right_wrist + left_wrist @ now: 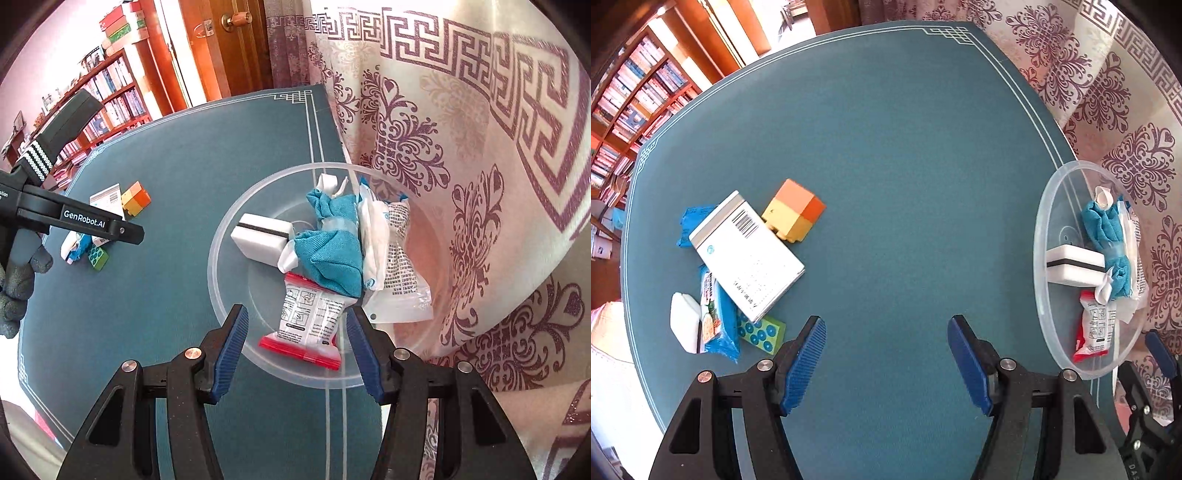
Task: Organize objects
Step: 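Move both tools back from the bowl to the remaining items, then grasp a white sponge with the left tool while right grasps the white medicine box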
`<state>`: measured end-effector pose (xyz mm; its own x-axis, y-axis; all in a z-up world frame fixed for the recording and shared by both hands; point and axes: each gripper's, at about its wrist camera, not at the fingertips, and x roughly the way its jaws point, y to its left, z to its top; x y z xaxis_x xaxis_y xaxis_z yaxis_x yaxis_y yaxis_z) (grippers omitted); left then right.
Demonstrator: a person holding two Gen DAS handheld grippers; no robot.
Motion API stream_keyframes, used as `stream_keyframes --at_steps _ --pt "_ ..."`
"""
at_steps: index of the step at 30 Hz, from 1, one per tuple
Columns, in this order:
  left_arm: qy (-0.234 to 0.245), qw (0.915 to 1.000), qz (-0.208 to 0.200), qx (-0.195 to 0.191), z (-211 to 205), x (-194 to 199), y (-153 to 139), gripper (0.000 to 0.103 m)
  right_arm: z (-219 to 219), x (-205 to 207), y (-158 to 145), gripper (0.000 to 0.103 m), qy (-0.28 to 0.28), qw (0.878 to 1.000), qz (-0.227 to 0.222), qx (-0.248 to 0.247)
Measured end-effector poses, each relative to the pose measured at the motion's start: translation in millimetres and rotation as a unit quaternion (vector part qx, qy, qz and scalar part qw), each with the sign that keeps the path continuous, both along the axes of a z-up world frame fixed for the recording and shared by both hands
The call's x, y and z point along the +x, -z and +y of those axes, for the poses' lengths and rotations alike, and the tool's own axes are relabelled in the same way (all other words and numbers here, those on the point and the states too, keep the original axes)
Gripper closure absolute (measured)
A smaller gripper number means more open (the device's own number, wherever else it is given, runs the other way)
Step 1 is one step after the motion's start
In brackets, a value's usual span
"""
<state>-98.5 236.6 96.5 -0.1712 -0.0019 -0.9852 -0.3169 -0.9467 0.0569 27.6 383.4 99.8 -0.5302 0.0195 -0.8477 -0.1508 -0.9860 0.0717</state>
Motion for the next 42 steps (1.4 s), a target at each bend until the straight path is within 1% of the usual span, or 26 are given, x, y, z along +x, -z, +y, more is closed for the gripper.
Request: stream_keyframes --at_steps 4,6,7,8,10,12,13,14,15,17,20,25,29,35,38,42 --pt "-0.014 0.9998 0.014 0.005 -30.8 8.8 -7.5 0.031 -18.4 -5.6 -8.7 0.046 -0.013 1.000 0.003 0.003" --pt "-0.021 0.9995 0.020 0.009 -60.4 -5.0 0.5 0.031 -28.4 -8.3 -10.6 0.046 -0.019 1.000 0.001 -0.003" --pt "-0.025 0.9994 0.021 0.012 -69.9 -1.8 -0.4 0.031 -33.8 -9.9 -11.1 0.046 -0.024 1.000 -0.001 -0.003" --pt "-0.029 0.9993 0.021 0.013 -73.0 -8.4 2.8 0.030 -39.4 -11.2 -11.7 0.046 -0.027 1.000 -0.001 0.001" --pt "-0.038 0.9989 0.020 0.016 -93.5 -1.8 1.3 0.030 -49.1 -14.0 -14.4 0.046 -0.032 0.999 -0.005 0.001" --pt "-0.047 0.9984 0.024 0.019 -113.1 0.8 -3.5 0.029 -56.8 -16.0 -17.6 0.046 -0.036 0.999 -0.007 -0.011" --pt "-0.053 0.9981 0.025 0.021 -104.7 -1.3 7.4 0.029 -60.7 -17.4 -18.8 0.046 -0.039 0.999 -0.010 -0.017" --pt "-0.060 0.9977 0.024 0.023 -108.6 -1.4 10.2 0.029 -64.6 -18.7 -19.7 0.046 -0.042 0.999 -0.013 -0.021" --pt "-0.066 0.9972 0.023 0.027 -119.2 0.7 7.4 0.029 -68.5 -20.1 -20.2 0.046 -0.044 0.999 -0.016 -0.026" --pt "-0.080 0.9961 0.020 0.033 -138.9 -16.2 12.6 0.029 -74.9 -24.0 -20.6 0.046 -0.048 0.998 -0.024 -0.038" --pt "-0.099 0.9941 0.019 0.042 -156.3 -14.1 17.4 0.029 -83.5 -29.8 -20.9 0.046 -0.050 0.996 -0.035 -0.060" --pt "-0.125 0.9904 0.022 0.054 -189.5 -5.8 20.4 0.029 -98.1 -41.0 -21.1 0.046 -0.055 0.996 -0.042 -0.063" --pt "-0.141 0.9876 0.026 0.064 -205.2 -7.2 25.7 0.029 -107.4 -53.9 -18.4 0.046 -0.056 0.994 -0.053 -0.079" --pt "-0.165 0.9824 0.020 0.085 -224.0 -13.4 36.9 0.029 -140.9 -79.5 -11.7 0.046 -0.085 0.992 -0.064 -0.072" --pt "-0.169 0.9805 0.025 0.097 -239.6 -13.1 33.4 0.029 -162.0 -92.7 -5.8 0.046 -0.106 0.990 -0.067 -0.067" --pt "-0.163 0.9798 0.034 0.110 -237.4 -28.4 35.9 0.029 -183.1 -112.3 4.8 0.046 -0.119 0.988 -0.072 -0.069"
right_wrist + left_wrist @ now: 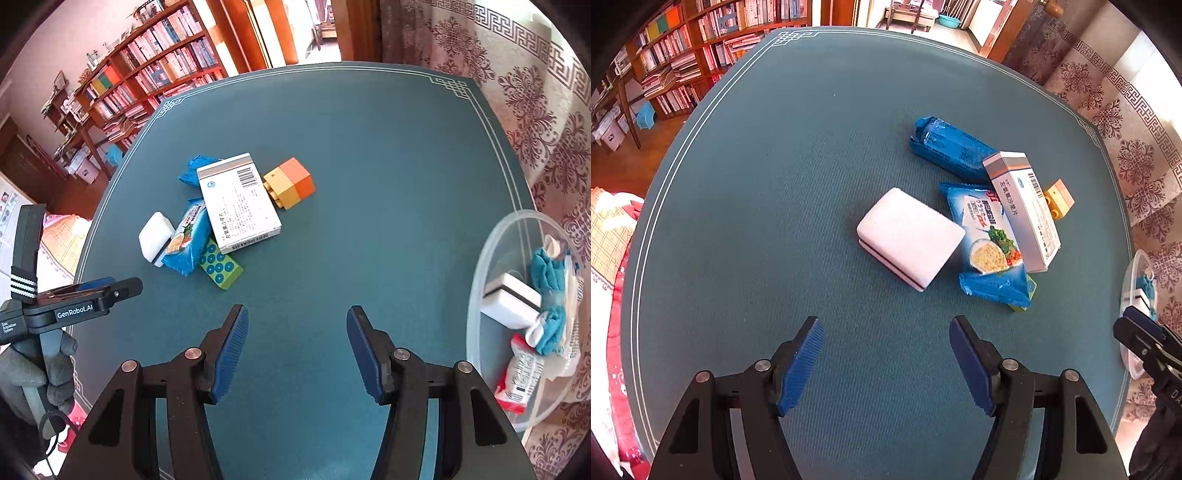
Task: Organize objects
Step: 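Grasp a white sponge with the left tool while right grasps the white medicine box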
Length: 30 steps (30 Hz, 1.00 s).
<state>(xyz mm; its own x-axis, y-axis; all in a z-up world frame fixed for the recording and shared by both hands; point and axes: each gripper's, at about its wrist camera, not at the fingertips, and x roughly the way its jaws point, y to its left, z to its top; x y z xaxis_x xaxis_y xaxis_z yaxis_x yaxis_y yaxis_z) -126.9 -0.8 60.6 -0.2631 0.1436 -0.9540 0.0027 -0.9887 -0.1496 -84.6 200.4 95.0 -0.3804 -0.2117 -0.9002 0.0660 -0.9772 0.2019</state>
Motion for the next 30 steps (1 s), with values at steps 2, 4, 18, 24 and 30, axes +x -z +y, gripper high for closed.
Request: stream_keyframes --at_steps 2,4,18,24,30 --pt "0.009 0.9999 0.005 0.003 2.6 -8.4 0.7 0.029 -9.8 -10.5 2.5 0.046 -0.006 1.000 0.001 -0.004" --pt "0.023 0.9997 0.010 0.003 4.9 -14.8 0.5 0.029 -18.4 -21.5 4.1 0.042 -0.012 1.000 0.005 -0.008" --pt "0.059 0.9979 0.024 0.009 1.9 -34.7 5.4 0.025 -34.3 -95.7 30.8 0.029 -0.010 0.996 -0.023 -0.088" --pt "0.072 0.9973 0.015 0.009 1.3 -41.9 16.5 0.025 -46.1 -117.4 46.0 0.027 -0.037 0.995 -0.031 -0.086" --pt "0.081 0.9966 0.015 0.008 7.6 -42.3 23.1 0.027 -53.1 -126.0 59.2 0.027 -0.042 0.994 -0.036 -0.097"
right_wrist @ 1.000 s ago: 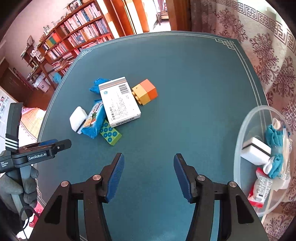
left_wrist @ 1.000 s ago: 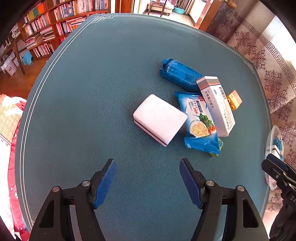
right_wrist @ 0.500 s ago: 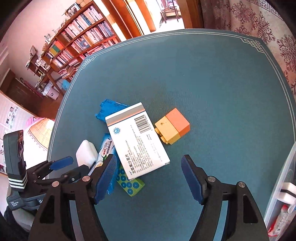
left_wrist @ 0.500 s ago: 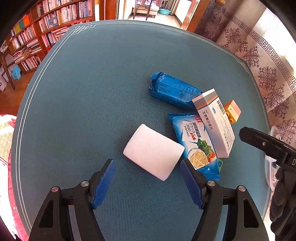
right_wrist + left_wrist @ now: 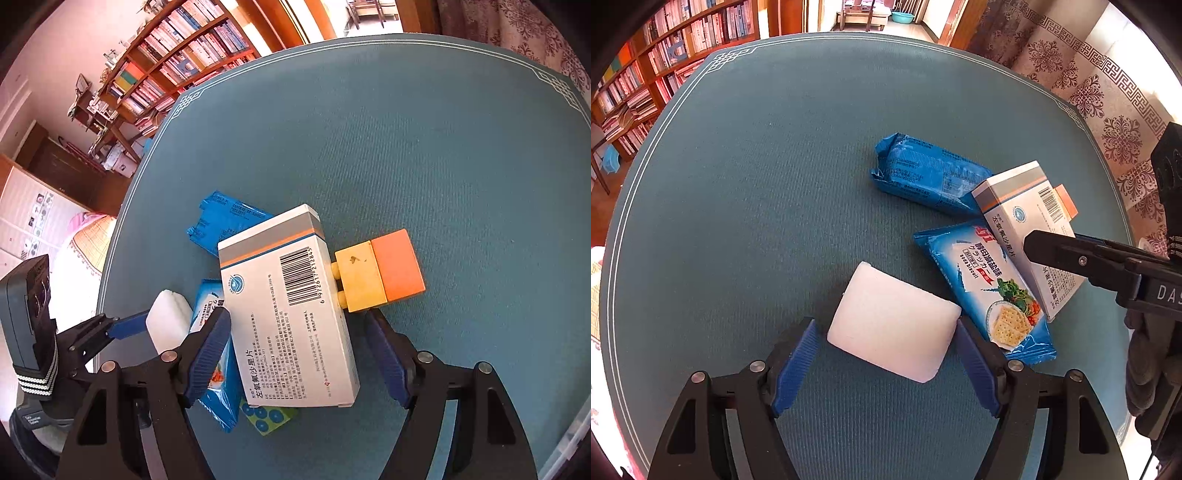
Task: Organize objects
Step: 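Grasp a white sponge with the left tool while right grasps the white medicine box, then lift the medicine box with the right tool toward the bowl while left lifts the sponge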
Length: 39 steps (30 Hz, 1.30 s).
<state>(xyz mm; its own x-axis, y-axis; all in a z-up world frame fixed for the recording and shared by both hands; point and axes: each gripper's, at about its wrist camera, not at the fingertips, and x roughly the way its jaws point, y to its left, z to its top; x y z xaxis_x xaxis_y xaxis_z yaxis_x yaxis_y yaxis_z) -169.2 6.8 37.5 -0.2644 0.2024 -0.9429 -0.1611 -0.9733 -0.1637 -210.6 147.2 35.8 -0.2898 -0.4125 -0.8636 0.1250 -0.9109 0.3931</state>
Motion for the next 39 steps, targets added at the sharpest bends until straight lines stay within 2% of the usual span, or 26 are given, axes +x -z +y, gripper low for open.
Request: stream_keyframes --at_steps 2,4,5,7,10,14,18,20,21,22,23,28,32,35,38,39 --pt "0.003 1.0000 0.000 0.008 -1.3 1.8 0.7 0.033 -0.9 0.1 2.3 0.028 0.004 1.000 -0.001 -0.007" --pt "0.000 0.9999 0.006 0.013 -2.3 3.3 -0.7 0.035 -2.1 1.2 4.5 0.035 0.004 1.000 -0.003 -0.011" --pt "-0.003 0.9998 0.008 0.017 -3.8 4.6 -1.0 0.036 -2.9 2.9 4.6 0.042 0.005 1.000 0.000 -0.012" --pt "-0.011 0.9996 0.013 0.023 -7.5 8.4 -1.3 0.037 -3.7 7.9 2.9 0.052 0.008 1.000 0.008 -0.014" --pt "-0.019 0.9991 0.024 0.027 -12.2 16.9 -0.5 0.037 -0.1 19.2 -2.7 0.061 0.012 0.999 0.025 -0.019" --pt "-0.028 0.9977 0.052 0.033 -18.0 29.7 -2.0 0.038 5.0 39.6 -6.2 0.069 0.011 0.998 0.054 -0.034" --pt "-0.033 0.9948 0.090 0.035 -21.7 40.5 -2.2 0.038 -0.4 55.0 -7.8 0.068 0.006 0.994 0.108 -0.010" --pt "-0.038 0.9925 0.110 0.039 -25.2 46.4 -3.3 0.038 -5.0 59.7 -8.0 0.052 0.005 0.992 0.124 -0.001" --pt "-0.041 0.9909 0.120 0.044 -27.5 50.1 -5.4 0.038 -7.3 62.3 -9.0 0.036 0.006 0.991 0.131 -0.002" --pt "-0.044 0.9890 0.132 0.048 -29.6 54.2 -7.4 0.038 -11.0 64.5 -10.7 0.029 0.006 0.990 0.142 -0.001" --pt "-0.045 0.9874 0.143 0.050 -31.4 58.5 -9.7 0.038 -16.6 66.8 -12.7 0.029 0.003 0.988 0.154 0.007" --pt "-0.031 0.9763 0.207 0.053 -35.2 84.0 -23.9 0.038 -46.2 77.8 -18.4 0.029 0.009 0.975 0.193 0.112" --pt "-0.017 0.9618 0.266 0.061 -36.1 107.1 -34.5 0.038 -56.7 81.6 -8.2 0.030 0.002 0.978 0.169 0.123" --pt "-0.031 0.9577 0.268 0.099 -42.8 113.9 -36.6 0.038 -57.4 87.7 8.4 0.030 0.020 0.977 0.158 0.139" --pt "-0.039 0.9546 0.276 0.104 -45.5 115.0 -32.9 0.038 -55.7 89.2 11.3 0.030 0.038 0.977 0.159 0.138" --pt "-0.043 0.9544 0.277 0.102 -46.2 114.5 -30.7 0.038 -56.2 90.8 11.2 0.036 0.042 0.977 0.162 0.136"
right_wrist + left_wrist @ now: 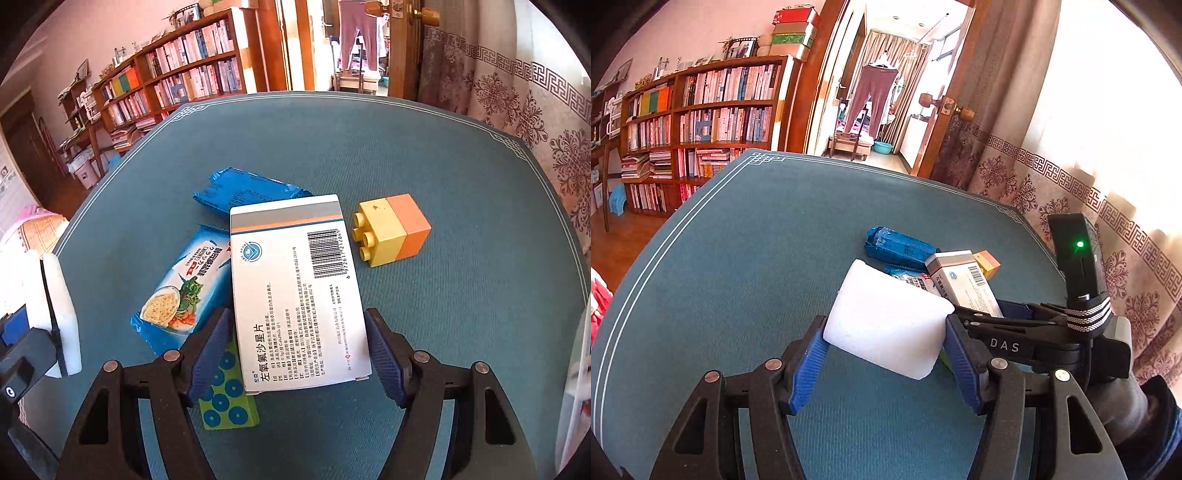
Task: Organize objects
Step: 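Lift the medicine box with the right tool toward the bowl while left lifts the sponge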
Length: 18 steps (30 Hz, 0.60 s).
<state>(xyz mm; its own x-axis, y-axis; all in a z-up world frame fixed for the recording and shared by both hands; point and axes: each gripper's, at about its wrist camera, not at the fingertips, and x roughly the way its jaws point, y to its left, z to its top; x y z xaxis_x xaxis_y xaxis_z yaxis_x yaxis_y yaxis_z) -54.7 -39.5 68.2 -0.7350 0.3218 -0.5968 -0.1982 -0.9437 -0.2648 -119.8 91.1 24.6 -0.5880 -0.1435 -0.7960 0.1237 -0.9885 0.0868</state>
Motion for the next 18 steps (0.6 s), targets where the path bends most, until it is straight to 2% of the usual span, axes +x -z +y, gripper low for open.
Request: stream_keyframes --at_steps 4,11,18 --pt "-0.011 0.9999 0.004 -0.006 -1.1 6.4 6.4 0.038 1.5 14.1 -1.5 0.037 0.015 1.000 0.001 -0.005" --pt "-0.026 0.9987 0.027 -0.035 4.1 13.4 9.0 0.038 14.0 56.7 -20.1 0.037 0.035 0.998 0.037 -0.036" --pt "-0.013 0.9972 0.043 -0.059 15.5 26.2 9.2 0.038 30.7 92.4 -31.0 0.037 0.055 0.995 0.056 -0.055"
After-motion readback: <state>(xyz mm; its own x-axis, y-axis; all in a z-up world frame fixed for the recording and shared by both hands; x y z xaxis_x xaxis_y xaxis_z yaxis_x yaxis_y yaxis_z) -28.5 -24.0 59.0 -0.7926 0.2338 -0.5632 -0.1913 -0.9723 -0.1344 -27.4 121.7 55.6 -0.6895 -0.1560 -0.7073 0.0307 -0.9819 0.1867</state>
